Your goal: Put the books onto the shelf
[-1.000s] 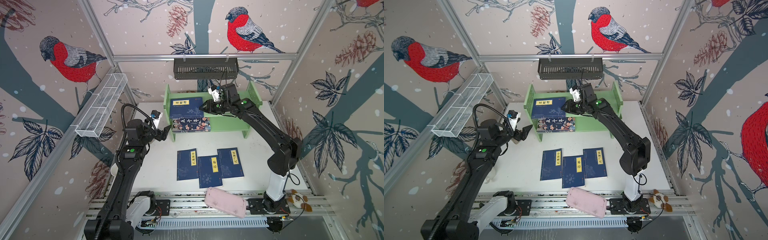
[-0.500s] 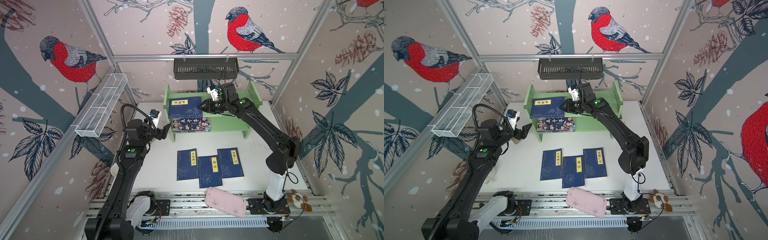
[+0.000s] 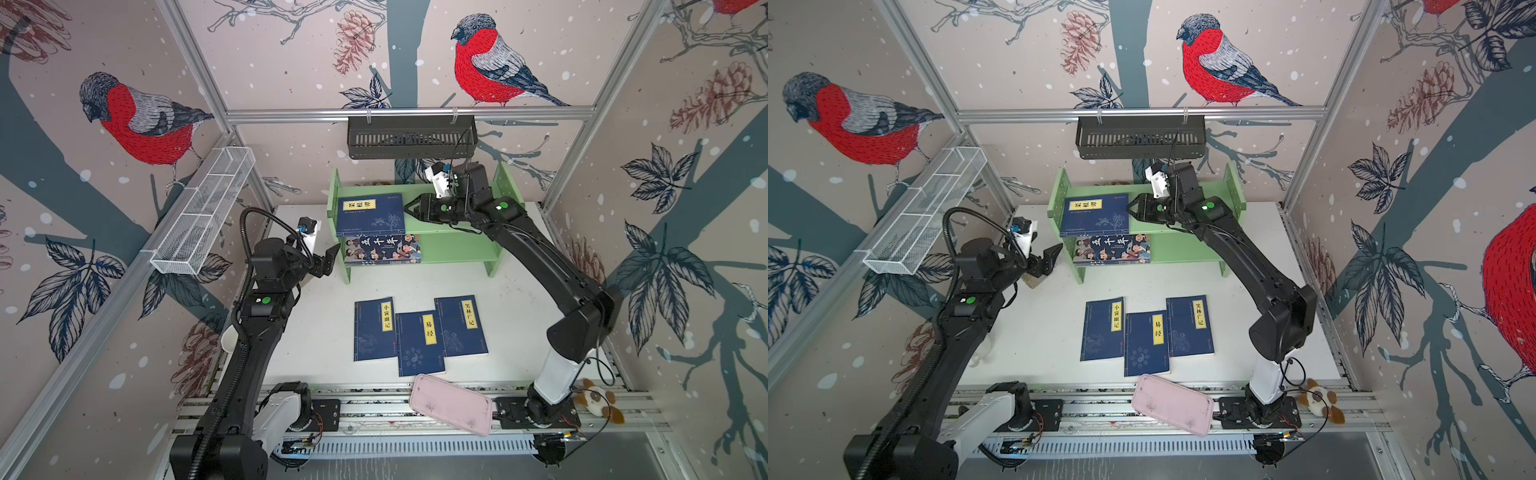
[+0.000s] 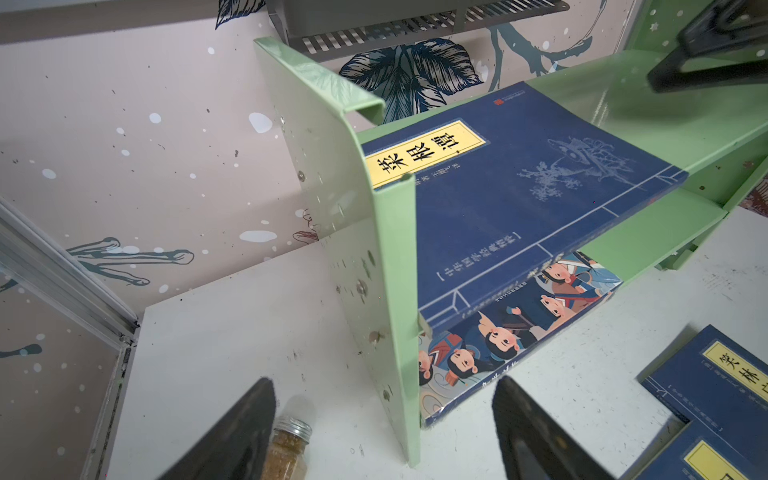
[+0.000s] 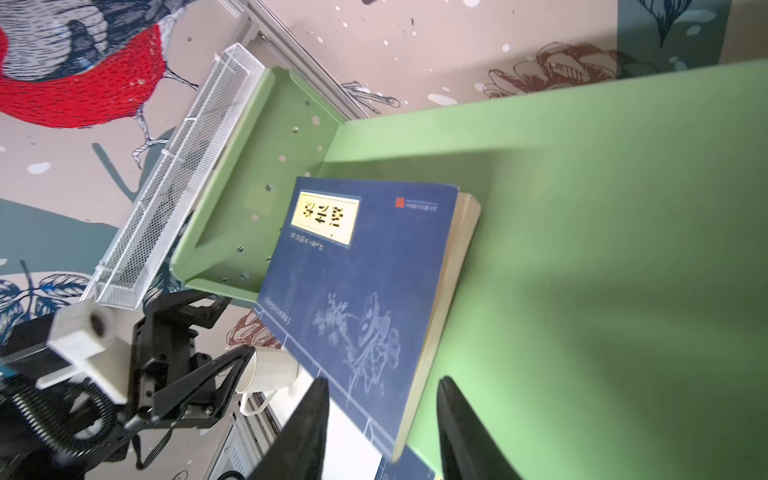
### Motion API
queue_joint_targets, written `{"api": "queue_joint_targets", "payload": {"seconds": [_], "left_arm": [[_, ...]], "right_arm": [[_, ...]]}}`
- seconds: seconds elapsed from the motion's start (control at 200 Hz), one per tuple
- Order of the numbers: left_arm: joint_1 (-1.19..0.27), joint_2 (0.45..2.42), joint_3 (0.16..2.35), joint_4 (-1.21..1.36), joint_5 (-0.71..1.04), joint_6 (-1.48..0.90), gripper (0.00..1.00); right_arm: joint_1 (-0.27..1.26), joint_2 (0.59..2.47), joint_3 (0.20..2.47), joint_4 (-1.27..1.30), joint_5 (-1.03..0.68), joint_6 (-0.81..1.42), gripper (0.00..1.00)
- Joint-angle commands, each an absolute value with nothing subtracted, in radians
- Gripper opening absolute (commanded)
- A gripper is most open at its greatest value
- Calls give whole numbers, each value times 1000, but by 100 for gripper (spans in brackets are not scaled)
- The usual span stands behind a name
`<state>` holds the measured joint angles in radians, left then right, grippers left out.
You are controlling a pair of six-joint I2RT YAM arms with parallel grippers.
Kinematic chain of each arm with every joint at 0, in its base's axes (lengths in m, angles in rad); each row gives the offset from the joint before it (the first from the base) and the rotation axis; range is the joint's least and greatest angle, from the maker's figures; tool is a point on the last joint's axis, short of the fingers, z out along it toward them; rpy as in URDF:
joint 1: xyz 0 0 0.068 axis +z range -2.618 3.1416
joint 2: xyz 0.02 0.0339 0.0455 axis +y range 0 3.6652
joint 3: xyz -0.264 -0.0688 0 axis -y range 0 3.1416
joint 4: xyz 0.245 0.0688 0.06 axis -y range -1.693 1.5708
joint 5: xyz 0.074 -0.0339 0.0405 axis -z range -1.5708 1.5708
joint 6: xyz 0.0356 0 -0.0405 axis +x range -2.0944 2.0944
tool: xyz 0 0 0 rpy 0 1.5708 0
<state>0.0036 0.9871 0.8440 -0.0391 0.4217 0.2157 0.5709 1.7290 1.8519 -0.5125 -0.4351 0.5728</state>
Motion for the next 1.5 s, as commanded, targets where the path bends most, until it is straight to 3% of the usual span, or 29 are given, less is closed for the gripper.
{"api": "queue_joint_targets", "payload": {"seconds": [0.0,0.25,0.52,1.496], "left_arm": [[5,990,847,14,423,212,82],[6,1006,847,36,405,198,81],[5,1027,859,61,401,175,80],[5,1066,848,126,381,172,80]], "right_arm": [[584,1648,1749,-408,-438,550,38],[635,1551,1543,-310,-529,537,20],[692,1593,1528,-283,-537,529,19],[681,1770,1695,-352,-546,505,20]]}}
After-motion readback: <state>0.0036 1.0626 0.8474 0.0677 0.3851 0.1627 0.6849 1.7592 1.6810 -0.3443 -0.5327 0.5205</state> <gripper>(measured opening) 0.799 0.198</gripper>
